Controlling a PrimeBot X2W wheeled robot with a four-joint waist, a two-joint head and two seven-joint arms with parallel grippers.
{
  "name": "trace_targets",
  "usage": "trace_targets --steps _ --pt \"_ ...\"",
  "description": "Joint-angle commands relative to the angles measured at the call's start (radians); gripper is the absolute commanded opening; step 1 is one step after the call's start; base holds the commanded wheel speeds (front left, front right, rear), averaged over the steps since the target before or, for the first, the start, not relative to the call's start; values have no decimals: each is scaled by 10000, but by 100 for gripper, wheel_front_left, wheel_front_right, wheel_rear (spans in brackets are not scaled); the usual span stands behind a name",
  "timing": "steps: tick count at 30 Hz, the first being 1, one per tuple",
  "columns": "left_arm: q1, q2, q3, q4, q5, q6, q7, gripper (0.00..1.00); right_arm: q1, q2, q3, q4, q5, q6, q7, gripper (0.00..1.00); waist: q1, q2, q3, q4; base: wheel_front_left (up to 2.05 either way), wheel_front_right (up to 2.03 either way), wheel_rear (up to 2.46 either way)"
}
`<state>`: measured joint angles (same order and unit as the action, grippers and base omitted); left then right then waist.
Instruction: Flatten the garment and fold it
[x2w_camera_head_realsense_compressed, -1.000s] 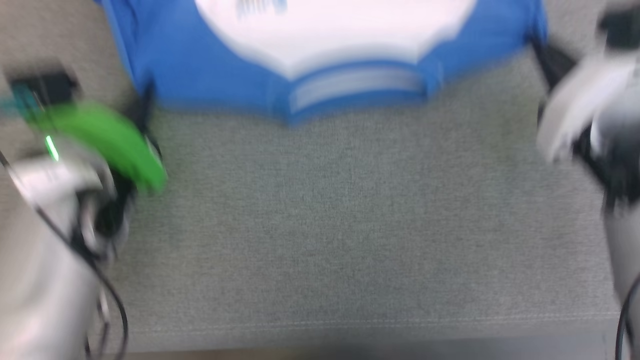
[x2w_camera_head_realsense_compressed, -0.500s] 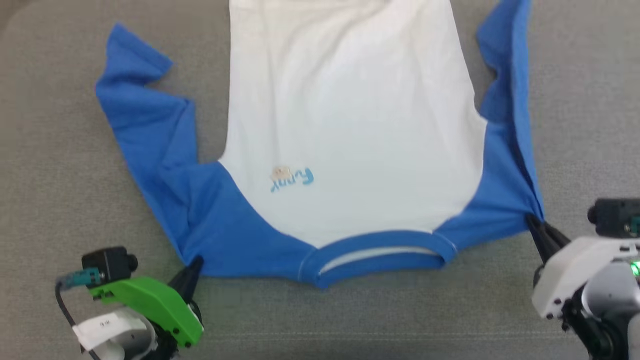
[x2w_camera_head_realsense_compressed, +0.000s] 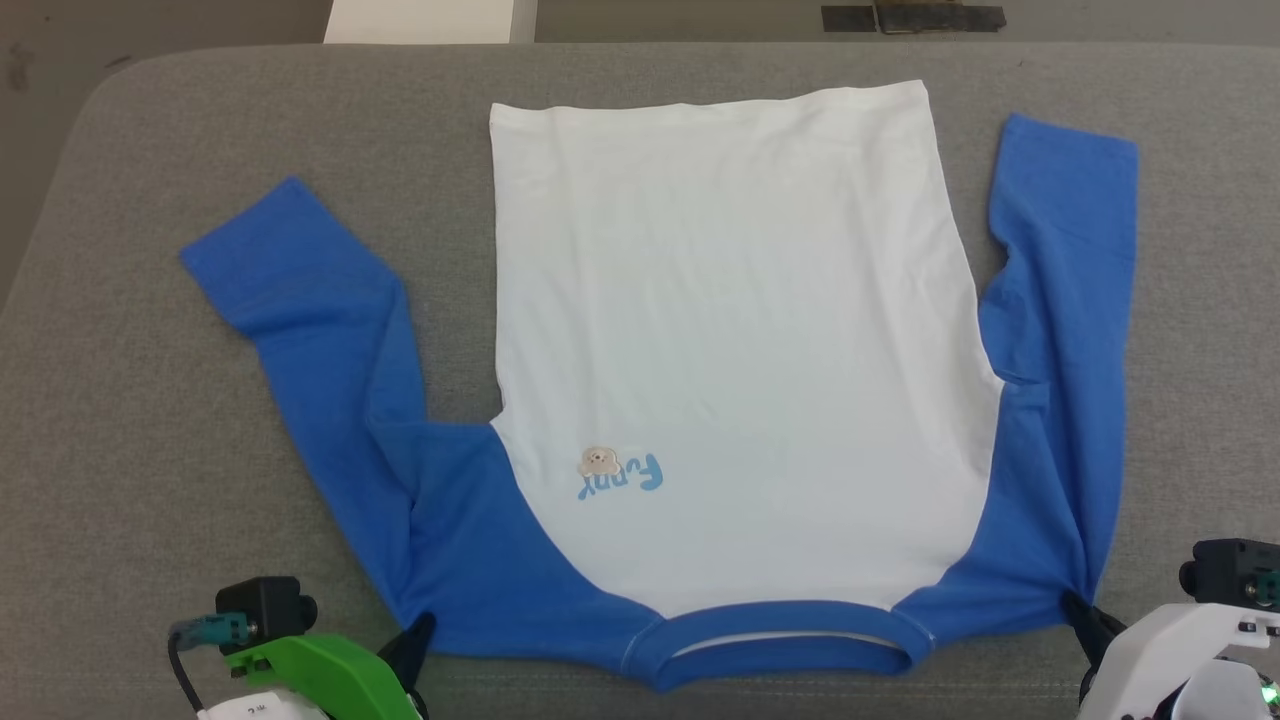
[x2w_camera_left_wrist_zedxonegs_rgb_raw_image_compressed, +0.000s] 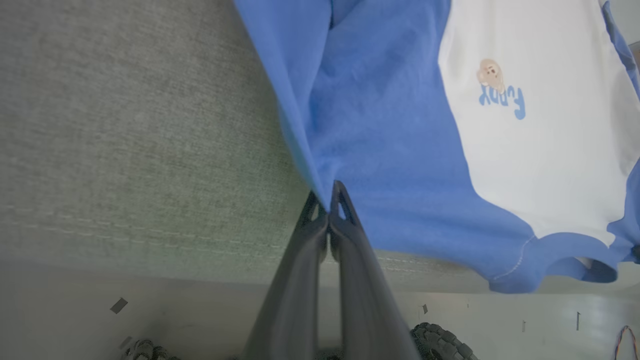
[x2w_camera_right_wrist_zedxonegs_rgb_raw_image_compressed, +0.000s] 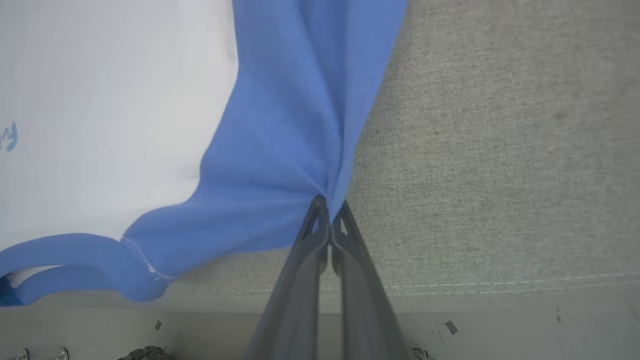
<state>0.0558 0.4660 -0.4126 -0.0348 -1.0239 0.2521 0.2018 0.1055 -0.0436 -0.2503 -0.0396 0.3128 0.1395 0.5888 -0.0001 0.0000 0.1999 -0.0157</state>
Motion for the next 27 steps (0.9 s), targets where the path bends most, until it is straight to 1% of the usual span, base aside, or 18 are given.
trace_targets --steps 1,6,7,8,9,10,15,18,24,27 --pt "98 47 42 139 10 110 51 0 68 -68 -115 160 15 -88 -114 0 1 0 -11 -9 0 0 0" --pt "-35 -41 -3 424 65 73 -36 0 -104 -67 -4 744 -24 -88 -328 0 1 0 -19 -38 0 0 0" --pt "-49 -77 24 470 89 85 -130 35 -142 -67 21 818 -13 -88 -373 0 1 0 -25 -43 0 0 0" --pt "-61 -122 40 520 93 63 -214 93 -186 -67 67 863 -1 -88 -483 18 1 0 -33 -49 0 0 0" --pt "-70 -152 49 551 84 17 -271 100 -210 -67 113 883 24 -88 -570 62 1 0 -42 -58 0 0 0" --pt "-74 -189 86 582 82 -31 -386 100 -221 -67 147 908 69 -88 -658 100 1 0 -59 -67 0 0 0" --pt "-27 -294 392 630 135 -232 -1138 100 -184 -67 254 520 103 -88 -1362 100 1 0 -187 -112 0 0 0" --pt "-1 -242 796 457 147 -293 -1693 100 -119 -67 278 -22 -68 -88 -2094 100 1 0 -250 -153 0 0 0" --pt "-466 123 1743 117 814 108 -3028 100 -241 -67 667 -936 -652 -88 -3907 100 1 0 -153 -271 0 0 0" --pt "-1128 539 1884 423 1485 178 -3472 100 -476 -67 966 -1177 -941 -88 -4680 100 1 0 100 -358 0 0 0"
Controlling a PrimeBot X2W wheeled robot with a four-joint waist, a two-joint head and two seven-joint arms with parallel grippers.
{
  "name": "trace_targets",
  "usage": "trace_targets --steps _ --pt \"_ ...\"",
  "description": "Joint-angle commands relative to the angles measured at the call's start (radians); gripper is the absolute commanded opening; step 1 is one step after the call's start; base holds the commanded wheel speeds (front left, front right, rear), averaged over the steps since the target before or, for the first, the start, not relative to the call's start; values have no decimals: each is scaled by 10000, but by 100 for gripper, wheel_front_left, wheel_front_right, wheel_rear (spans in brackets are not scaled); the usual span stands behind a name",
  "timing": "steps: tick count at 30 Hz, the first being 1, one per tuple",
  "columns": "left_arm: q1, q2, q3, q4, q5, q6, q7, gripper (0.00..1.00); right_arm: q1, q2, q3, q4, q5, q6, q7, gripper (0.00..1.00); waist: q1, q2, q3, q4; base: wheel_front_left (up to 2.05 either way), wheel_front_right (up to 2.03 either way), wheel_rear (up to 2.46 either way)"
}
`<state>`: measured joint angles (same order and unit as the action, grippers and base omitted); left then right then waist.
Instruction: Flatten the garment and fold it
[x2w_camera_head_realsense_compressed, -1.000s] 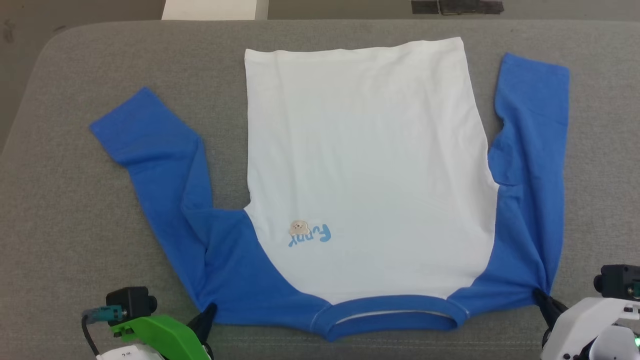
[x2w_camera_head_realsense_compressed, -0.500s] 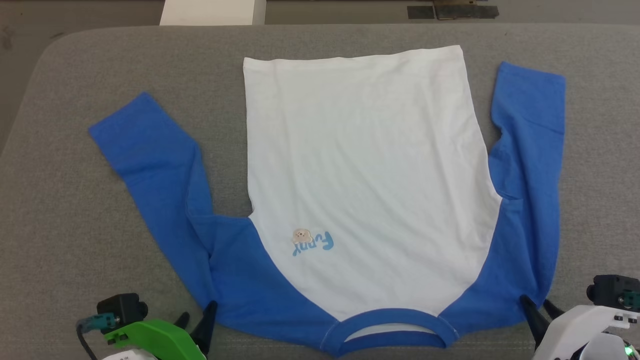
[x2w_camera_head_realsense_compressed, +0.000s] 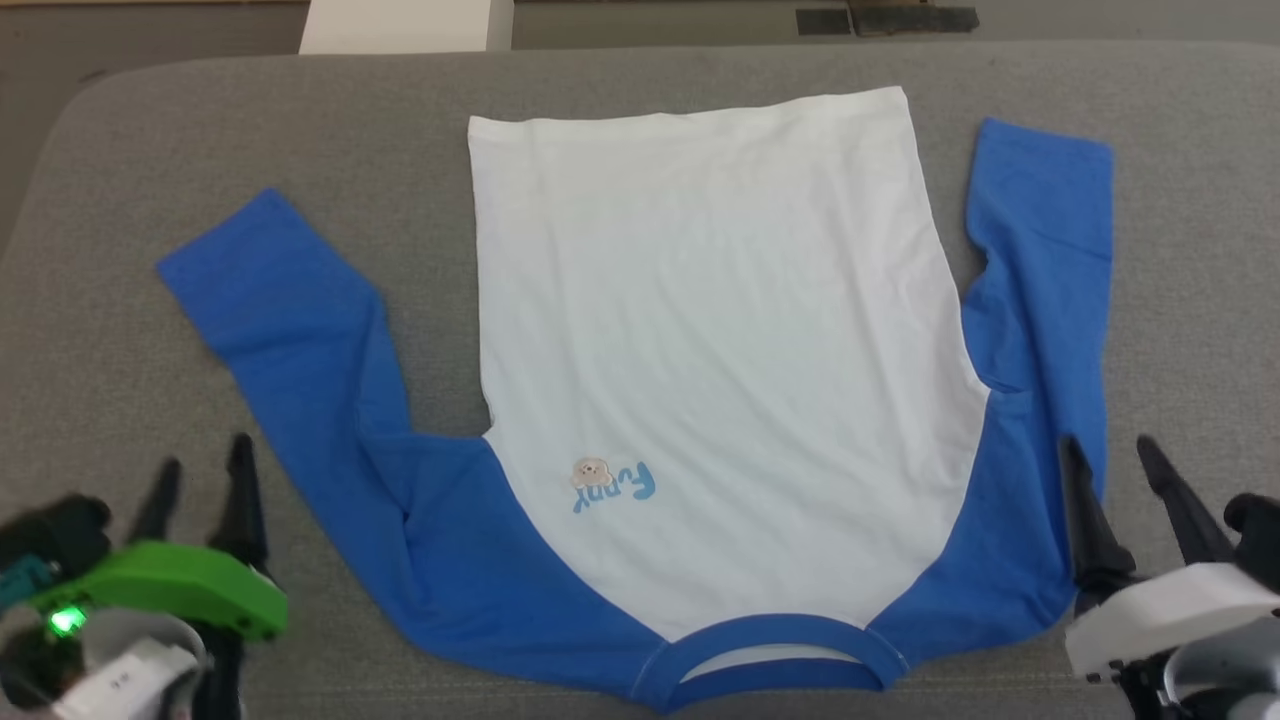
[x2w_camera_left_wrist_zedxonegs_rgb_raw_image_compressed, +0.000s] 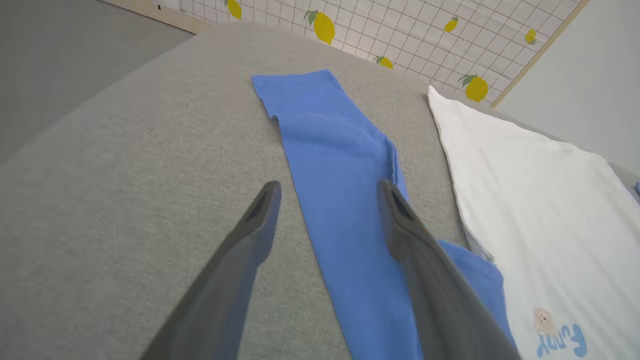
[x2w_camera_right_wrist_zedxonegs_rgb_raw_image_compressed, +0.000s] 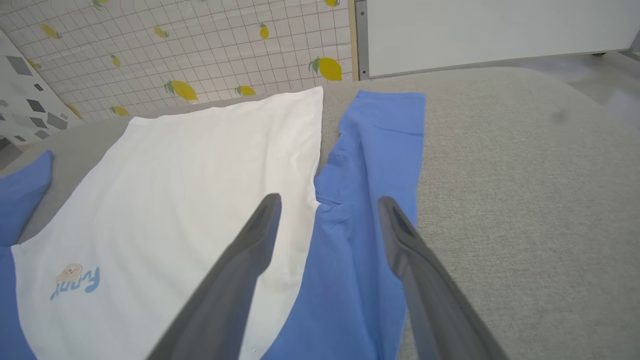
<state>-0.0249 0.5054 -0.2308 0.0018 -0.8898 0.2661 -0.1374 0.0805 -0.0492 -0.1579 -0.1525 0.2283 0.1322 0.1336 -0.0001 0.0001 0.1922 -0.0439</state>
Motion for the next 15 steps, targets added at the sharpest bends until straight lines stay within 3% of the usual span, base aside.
trace_targets --steps 1,7,15 --pt "-570 289 86 209 323 47 -135 100 -330 -11 134 -52 -192 -15 -310 100 1 -1 277 -107 0 0 0" --pt "-2664 1283 -82 1357 1176 -240 310 100 -1191 -58 679 -169 -674 -15 -1152 100 1 -1 1276 -315 0 0 0" --pt "-5445 2287 -211 2852 1433 -628 1921 100 -2116 -137 996 -272 -823 -15 -1645 100 1 -1 2744 -733 0 0 0"
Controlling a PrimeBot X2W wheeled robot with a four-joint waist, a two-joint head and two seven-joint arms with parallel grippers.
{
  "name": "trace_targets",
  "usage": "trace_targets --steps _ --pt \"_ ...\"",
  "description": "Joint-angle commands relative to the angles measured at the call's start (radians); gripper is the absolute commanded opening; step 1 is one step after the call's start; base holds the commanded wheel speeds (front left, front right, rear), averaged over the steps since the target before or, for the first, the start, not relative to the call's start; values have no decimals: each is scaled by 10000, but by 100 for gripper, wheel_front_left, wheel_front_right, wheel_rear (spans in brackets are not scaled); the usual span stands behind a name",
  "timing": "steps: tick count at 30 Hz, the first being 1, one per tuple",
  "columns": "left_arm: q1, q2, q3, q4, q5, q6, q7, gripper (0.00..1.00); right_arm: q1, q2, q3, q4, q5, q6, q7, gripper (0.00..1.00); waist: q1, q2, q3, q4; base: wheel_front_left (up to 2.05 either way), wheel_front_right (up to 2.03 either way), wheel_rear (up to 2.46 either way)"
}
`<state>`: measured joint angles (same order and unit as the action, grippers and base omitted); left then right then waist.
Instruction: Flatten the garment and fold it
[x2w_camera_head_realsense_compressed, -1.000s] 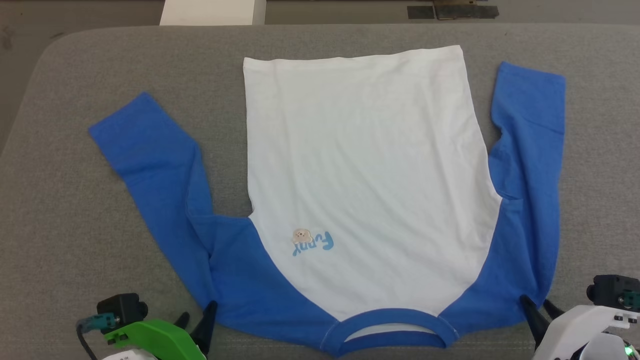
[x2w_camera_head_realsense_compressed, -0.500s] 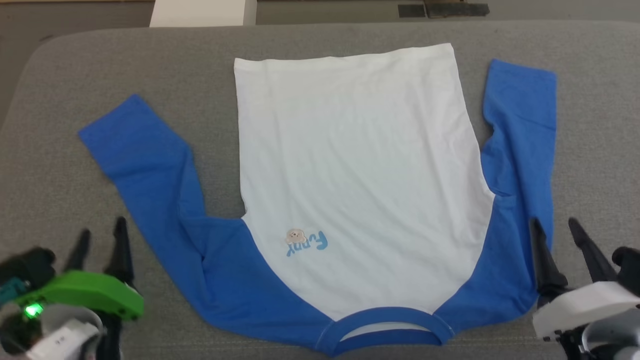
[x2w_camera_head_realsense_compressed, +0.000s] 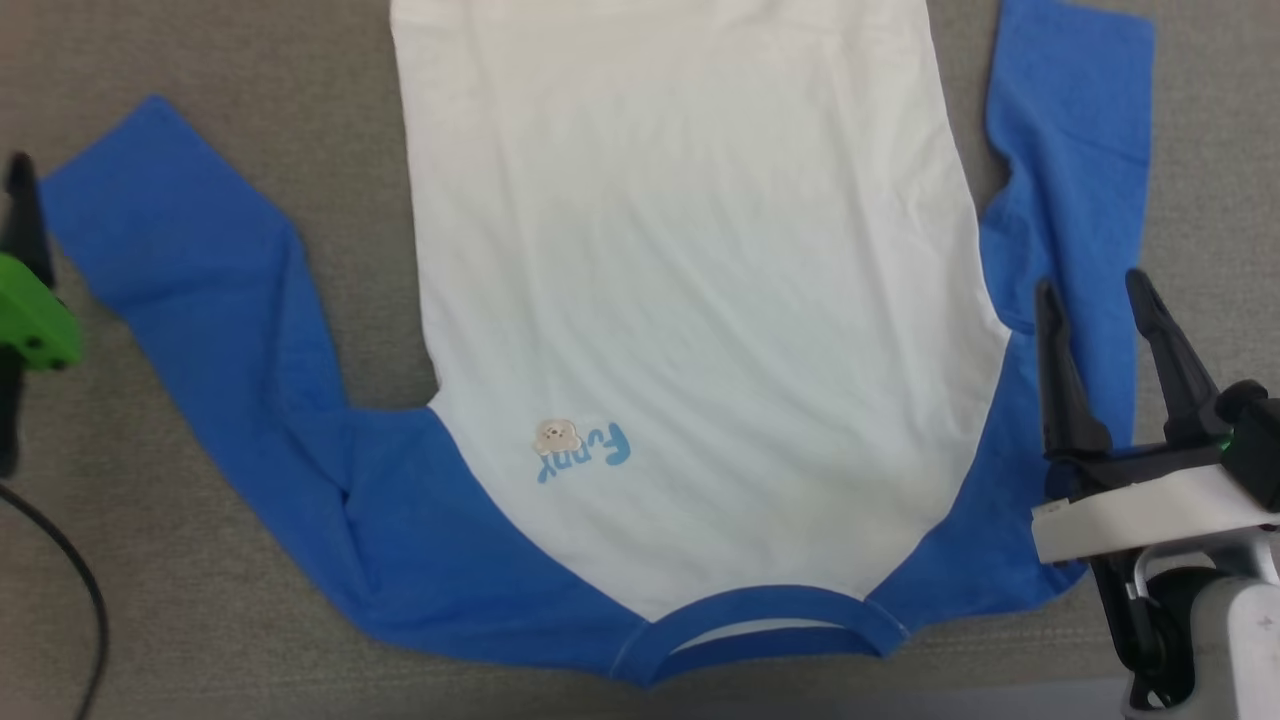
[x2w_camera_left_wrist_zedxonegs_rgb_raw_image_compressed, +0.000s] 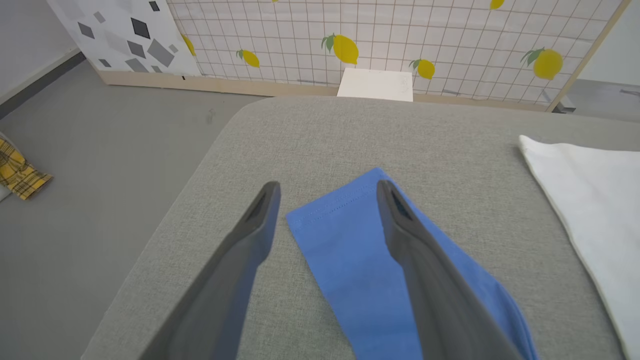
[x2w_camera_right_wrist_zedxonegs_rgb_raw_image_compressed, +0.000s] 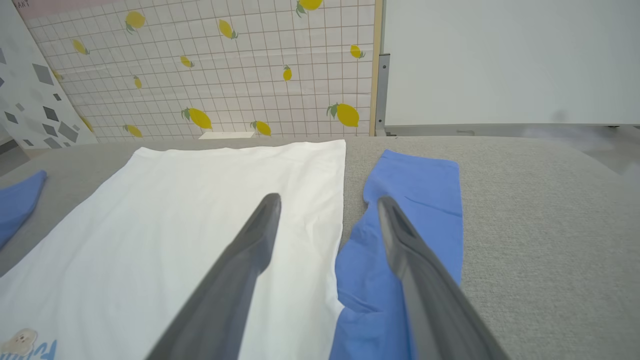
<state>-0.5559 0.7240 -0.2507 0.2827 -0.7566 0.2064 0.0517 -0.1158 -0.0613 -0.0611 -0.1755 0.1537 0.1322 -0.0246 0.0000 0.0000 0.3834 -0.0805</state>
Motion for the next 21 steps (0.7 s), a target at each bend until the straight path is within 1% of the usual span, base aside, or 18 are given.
trace_targets --steps 1,6,10,14,16,19,21 --pt "-416 236 -13 217 75 -63 327 100 -262 -15 78 -52 -72 -15 -111 100 0 0 1025 -452 0 0 0" --pt "-1269 688 39 665 -137 -67 1502 100 -643 -5 222 -107 -62 -15 -297 100 0 0 1715 -754 0 0 0" --pt "-1607 919 179 849 -486 192 2532 100 -850 6 312 -179 -37 -15 -381 100 0 0 2107 -930 0 0 0" --pt "-1654 1083 388 902 -900 695 3542 100 -958 20 367 -225 -17 -15 -420 100 0 0 2364 -1021 0 0 0" --pt "-1546 1203 426 885 -1070 1048 4178 100 -983 31 386 -238 0 -15 -448 100 0 0 2454 -1046 0 0 0" --pt "-1356 1137 650 717 -1605 1504 5003 100 -1006 47 421 -236 30 -15 -471 100 0 0 2546 -1072 0 0 0" --pt "-1141 1106 728 541 -1915 1718 5500 100 -1014 55 428 -224 48 -15 -487 100 0 0 2579 -1076 0 0 0"
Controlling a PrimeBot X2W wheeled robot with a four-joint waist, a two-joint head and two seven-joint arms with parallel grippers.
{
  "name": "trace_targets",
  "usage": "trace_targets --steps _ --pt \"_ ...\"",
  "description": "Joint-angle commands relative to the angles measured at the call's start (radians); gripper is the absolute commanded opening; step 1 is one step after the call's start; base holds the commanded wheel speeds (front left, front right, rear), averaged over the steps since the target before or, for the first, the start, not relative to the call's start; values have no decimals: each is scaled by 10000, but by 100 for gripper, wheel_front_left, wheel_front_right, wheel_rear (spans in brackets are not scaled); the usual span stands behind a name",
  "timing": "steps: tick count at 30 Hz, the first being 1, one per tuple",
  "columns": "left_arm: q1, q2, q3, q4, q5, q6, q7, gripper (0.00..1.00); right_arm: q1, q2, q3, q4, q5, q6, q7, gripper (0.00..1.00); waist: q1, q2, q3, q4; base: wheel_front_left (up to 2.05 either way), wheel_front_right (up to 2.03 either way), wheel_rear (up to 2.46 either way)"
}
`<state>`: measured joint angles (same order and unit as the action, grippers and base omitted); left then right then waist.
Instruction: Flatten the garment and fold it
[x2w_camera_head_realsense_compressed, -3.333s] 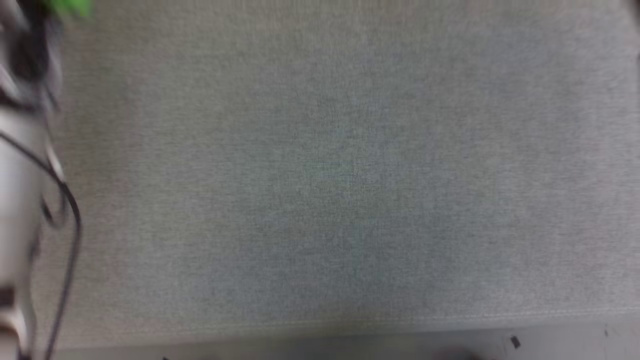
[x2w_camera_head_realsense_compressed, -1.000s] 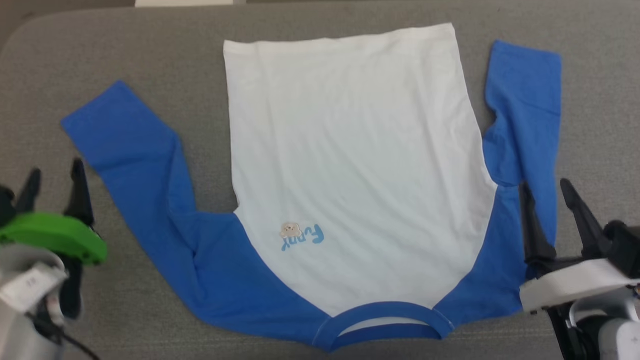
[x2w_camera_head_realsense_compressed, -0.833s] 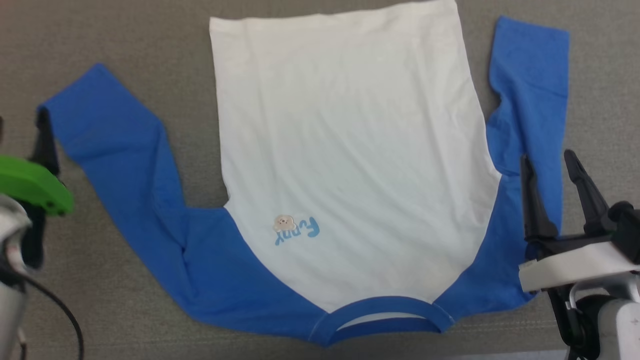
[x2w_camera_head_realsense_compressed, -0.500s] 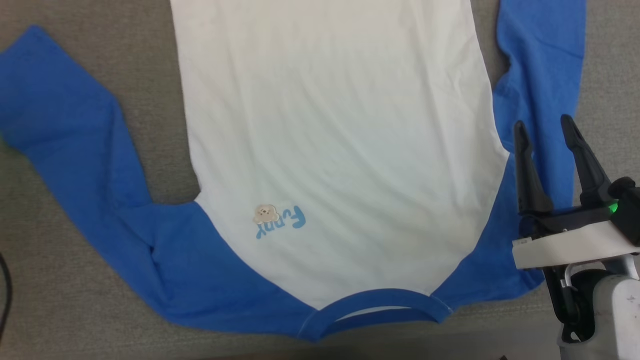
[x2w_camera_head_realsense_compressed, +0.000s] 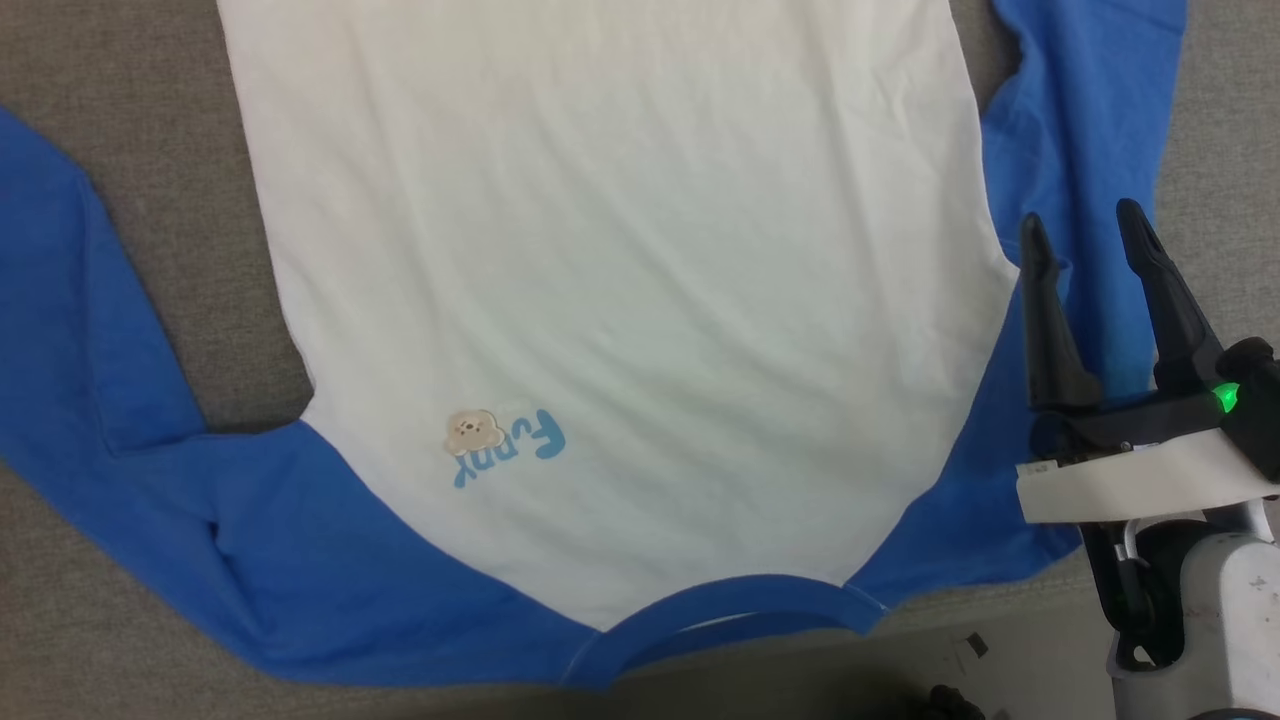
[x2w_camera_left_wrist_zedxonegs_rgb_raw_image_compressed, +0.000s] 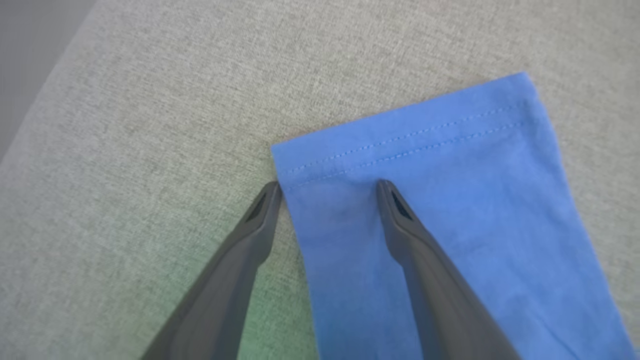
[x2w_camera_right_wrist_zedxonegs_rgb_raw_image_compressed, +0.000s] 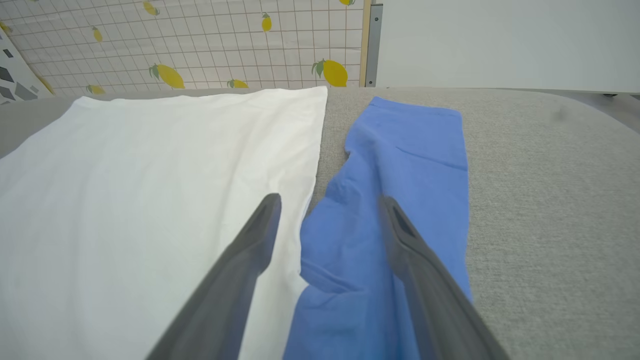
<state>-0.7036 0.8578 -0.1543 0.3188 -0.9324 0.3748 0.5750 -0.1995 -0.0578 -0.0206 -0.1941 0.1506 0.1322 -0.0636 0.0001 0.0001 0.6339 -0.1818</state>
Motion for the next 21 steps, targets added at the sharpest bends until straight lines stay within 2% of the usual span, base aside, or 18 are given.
trace_targets --steps 1,2,3,6,12,15,17,21 --pt "460 -234 -241 86 -295 107 543 98 -179 24 22 -32 85 -15 -103 100 -1 -1 81 -61 0 0 0" --pt "598 -240 -223 -64 -457 202 825 38 -181 28 17 -24 92 -15 -104 100 -1 -1 86 -56 0 0 0" --pt "696 -252 -202 -223 -579 228 986 0 -182 30 14 -16 99 -15 -102 100 -1 -1 81 -51 0 0 0" --pt "941 -193 -22 -729 -721 251 953 0 -191 39 -14 32 105 -15 -86 100 -1 -1 -3 -20 0 0 0" --pt "1148 -139 531 -1238 -515 -6 -380 0 -156 52 -112 172 88 -15 -36 100 -1 -1 -585 137 0 0 0" --pt "1254 -10 774 -1351 -277 -279 -1198 0 -59 57 -179 264 81 -15 7 100 -1 -1 -1106 278 0 0 0" --pt "1249 88 874 -1205 -196 -656 -1640 0 29 59 -229 315 91 -15 51 100 -1 -1 -1462 390 0 0 0" --pt "1100 -23 869 -1349 -72 -1081 -2277 0 276 64 -345 405 106 -15 162 100 -1 -1 -2281 640 0 0 0"
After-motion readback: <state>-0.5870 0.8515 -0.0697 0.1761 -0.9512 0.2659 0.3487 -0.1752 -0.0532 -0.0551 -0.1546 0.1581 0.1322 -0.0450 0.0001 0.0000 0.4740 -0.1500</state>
